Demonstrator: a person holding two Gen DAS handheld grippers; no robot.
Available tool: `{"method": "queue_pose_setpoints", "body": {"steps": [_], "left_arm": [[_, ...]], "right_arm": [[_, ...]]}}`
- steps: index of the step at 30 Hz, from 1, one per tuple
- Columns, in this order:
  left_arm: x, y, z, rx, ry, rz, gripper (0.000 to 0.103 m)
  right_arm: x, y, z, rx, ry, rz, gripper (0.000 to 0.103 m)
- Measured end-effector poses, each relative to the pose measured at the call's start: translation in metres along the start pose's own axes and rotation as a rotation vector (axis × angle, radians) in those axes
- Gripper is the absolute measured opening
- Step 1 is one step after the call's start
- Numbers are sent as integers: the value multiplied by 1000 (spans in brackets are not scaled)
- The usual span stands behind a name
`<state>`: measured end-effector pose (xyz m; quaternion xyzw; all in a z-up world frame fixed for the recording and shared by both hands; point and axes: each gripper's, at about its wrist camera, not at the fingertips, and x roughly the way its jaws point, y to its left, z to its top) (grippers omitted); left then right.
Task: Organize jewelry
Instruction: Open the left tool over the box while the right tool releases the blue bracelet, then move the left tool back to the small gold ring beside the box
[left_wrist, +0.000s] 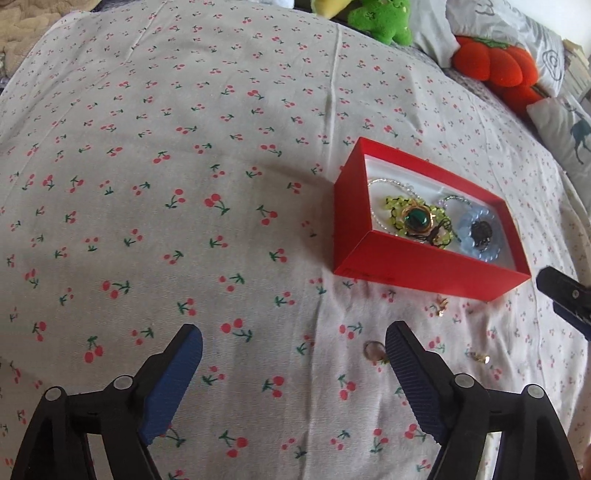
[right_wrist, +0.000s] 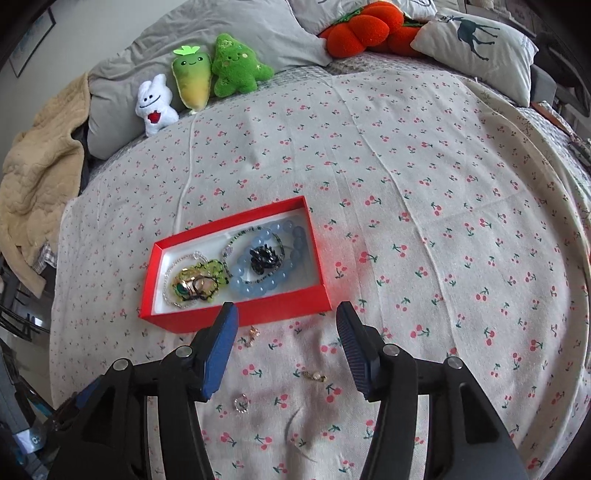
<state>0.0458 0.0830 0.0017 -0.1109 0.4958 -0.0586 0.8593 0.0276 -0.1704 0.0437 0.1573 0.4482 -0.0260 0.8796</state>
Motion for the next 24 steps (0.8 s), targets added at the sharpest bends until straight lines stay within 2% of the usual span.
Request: {"method": "queue_pose_setpoints", "body": {"steps": [7,10,15,19,20,22,23,24], "left_arm": [[9,8,-10,8,27,40,91],[16,4,-14,7,52,29,91],[26,-5,-18,19,97,37,91],[25,2,-17,-58,89,-43,90],[25,6,-16,-95,88,-79,89],[27,10,-14,-151,91,-144,75],[28,9,-14,-164,95,-163,71],[29,7,-14,-161,97,-173,62]], "right_arm": [[4,-22,-36,40,87,-53,62],[10,-23,-42,31,119,-82,63],[13,-18,-43,-20,124,-114,63],[12,-19,-42,-19,110,-111,63],[13,-19,-42,-17,110,-112,63],[14,-20,-41,-12,112,-105,63],[15,-20,-41,-9,113,-99,63],[16,-19,-41,-8,113,-92,63]]}}
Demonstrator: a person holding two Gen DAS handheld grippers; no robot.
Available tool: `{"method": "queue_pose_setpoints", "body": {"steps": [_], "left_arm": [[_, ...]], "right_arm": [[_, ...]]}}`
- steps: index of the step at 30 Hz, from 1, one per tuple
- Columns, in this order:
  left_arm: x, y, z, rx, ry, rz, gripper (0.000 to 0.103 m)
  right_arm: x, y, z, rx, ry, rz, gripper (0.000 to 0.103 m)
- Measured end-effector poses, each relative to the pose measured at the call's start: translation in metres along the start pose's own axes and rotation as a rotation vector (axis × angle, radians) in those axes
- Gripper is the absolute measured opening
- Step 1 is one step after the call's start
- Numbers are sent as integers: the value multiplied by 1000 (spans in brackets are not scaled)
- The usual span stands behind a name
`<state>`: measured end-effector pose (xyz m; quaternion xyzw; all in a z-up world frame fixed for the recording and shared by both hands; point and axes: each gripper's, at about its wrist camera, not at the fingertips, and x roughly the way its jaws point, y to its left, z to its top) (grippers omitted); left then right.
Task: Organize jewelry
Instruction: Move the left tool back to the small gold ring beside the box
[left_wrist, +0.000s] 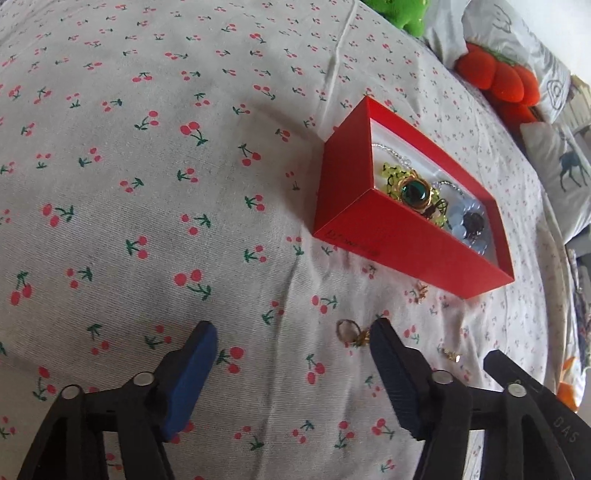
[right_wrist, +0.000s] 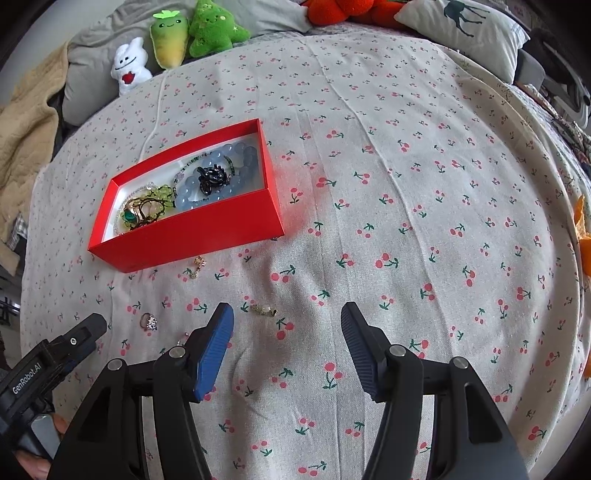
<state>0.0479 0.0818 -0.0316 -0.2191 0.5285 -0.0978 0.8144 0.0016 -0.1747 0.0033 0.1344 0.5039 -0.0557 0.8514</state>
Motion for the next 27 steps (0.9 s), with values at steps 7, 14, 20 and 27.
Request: {"method": "queue_pose_setpoints", "body": {"steps": [7,14,20,27], "left_arm": [[18,-31,-6,85,33,-17,43],[34,-51,-6,164,37,57,42],[44,-68,-9,277,34,195,24],[37,-61,-6,250,3,171,18]], "right_arm": [[5,-4,5,-8,5,17,63],[10,-19,8,23,19,26,63],[15,-24,8,40,29,34,63],[16,-23,8,46,29,47,63]]}}
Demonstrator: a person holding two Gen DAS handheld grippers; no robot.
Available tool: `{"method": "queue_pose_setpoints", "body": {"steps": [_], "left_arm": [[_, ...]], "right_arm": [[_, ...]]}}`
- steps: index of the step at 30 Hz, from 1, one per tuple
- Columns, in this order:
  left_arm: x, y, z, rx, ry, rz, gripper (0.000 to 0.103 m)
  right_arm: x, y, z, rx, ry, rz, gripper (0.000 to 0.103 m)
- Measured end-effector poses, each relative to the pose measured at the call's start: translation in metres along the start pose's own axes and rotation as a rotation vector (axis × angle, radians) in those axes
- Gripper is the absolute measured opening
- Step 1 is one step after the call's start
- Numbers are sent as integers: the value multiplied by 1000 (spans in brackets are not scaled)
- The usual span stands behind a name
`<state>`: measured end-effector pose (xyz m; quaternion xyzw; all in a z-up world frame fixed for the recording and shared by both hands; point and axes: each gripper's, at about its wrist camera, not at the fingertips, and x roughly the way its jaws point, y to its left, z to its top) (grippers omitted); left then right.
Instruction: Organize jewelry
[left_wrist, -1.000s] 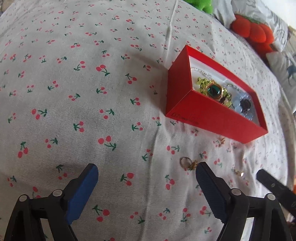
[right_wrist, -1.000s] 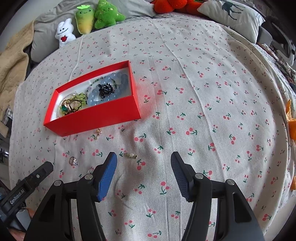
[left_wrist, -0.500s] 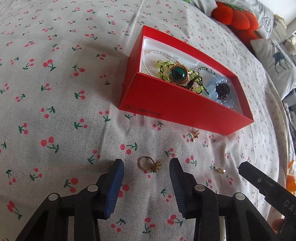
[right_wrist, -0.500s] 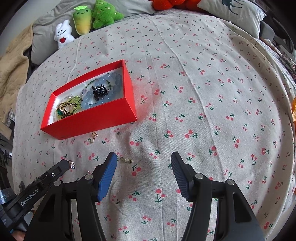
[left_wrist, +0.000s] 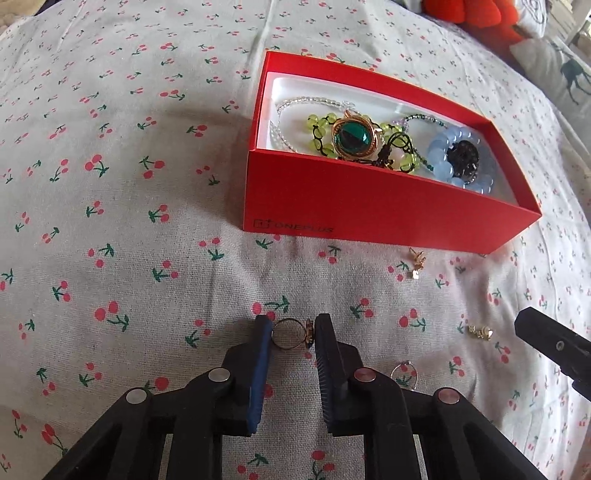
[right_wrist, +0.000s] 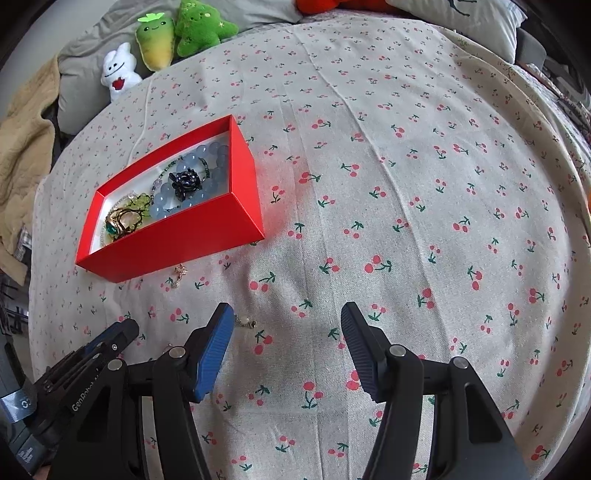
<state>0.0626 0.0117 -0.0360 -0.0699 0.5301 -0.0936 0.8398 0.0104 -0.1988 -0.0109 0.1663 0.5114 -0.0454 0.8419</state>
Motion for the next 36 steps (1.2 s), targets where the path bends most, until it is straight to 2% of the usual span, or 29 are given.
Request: {"method": "queue_pose_setpoints", "body": {"steps": [9,18,26,31,36], "left_arm": [[-25,11,0,-31,-72,-8,18],[-29,20,6,-16,-78,-23,18],[-20,21,8,-22,-59,-53,18],[-17,20,8,-23,-54,-60,18],[-15,20,9,-23,-52,-60,18]], "right_arm": [[3,13,0,-12,4,46,63],[18,38,10,-44,-32,106,63],[25,50,15,-63,-29,134,54],[34,59,20,-81,-11,144,39],[46,62,22,-76,18,161,35]]}}
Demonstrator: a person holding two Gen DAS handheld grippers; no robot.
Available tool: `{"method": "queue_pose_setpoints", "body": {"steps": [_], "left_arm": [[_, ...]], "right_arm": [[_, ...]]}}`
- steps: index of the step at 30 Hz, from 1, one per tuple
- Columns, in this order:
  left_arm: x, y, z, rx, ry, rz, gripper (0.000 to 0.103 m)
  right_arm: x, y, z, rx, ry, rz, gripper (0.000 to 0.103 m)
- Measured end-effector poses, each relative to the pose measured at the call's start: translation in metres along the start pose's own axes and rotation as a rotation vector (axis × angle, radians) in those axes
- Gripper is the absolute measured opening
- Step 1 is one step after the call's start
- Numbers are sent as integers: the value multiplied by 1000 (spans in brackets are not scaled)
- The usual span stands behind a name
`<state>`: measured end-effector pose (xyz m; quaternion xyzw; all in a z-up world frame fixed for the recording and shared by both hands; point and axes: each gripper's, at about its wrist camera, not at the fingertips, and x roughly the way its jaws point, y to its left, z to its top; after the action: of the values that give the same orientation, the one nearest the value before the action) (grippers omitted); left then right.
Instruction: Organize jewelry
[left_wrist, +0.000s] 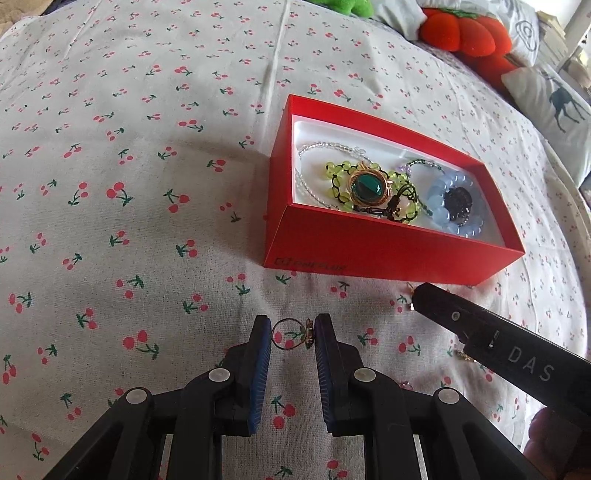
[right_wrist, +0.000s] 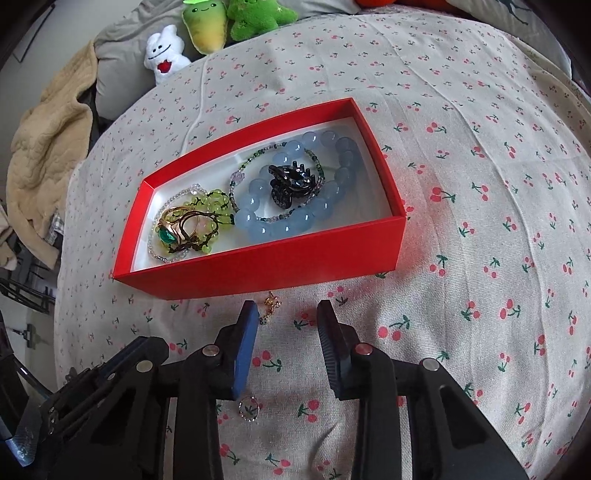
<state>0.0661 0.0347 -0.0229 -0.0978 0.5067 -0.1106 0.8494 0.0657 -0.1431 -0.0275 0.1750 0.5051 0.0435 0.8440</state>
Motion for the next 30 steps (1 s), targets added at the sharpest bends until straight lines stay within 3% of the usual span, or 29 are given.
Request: {"method": "queue_pose_setpoints", "body": {"steps": [8,10,13,21,30], "left_arm": [[6,1,0,-2,15,3,18],[8,1,0,-2,18,3,18],[5,2,0,-5,7,1,18],[-14,1,2,-9,-33,-39,18],[-50,-13,33,2,-153,-29,18]], "right_arm": [[12,7,3,-38,1,-43,23],[13,10,4,-53,-1,-45,13],[14,7,4,-39,3,-21,6],[-16,-10,3,33,-43,54,6],[-65,-16,15,79,-165,86,6]]}}
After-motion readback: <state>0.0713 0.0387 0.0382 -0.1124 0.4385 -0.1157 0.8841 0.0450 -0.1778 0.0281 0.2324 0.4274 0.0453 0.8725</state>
